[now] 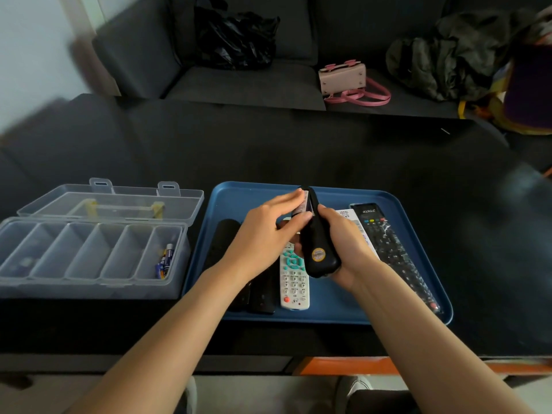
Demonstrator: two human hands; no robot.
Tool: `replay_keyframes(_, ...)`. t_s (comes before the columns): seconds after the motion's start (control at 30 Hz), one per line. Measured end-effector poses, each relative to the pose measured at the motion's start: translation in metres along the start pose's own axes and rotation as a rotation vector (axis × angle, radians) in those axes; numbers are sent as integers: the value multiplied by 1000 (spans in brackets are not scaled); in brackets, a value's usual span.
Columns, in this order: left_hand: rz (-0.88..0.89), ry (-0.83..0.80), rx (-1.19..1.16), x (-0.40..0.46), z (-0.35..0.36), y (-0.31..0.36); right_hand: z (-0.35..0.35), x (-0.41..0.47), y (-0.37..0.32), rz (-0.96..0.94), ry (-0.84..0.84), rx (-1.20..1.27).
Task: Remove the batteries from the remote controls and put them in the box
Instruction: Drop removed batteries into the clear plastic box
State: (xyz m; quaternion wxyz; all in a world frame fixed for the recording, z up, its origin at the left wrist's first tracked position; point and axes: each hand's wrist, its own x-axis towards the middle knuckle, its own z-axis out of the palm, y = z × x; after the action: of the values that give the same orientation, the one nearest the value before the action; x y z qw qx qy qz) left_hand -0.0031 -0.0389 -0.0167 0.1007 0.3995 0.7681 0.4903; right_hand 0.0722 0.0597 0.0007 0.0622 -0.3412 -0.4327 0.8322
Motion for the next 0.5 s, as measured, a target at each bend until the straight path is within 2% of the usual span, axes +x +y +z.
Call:
replay_keyframes(0.1,19,-34,21,0,-4,1,-1,-2,-2,-19,-5,0)
replay_keyframes(0.5,29,56,90,1,1,4,0,-5,2,-78,-14,-54)
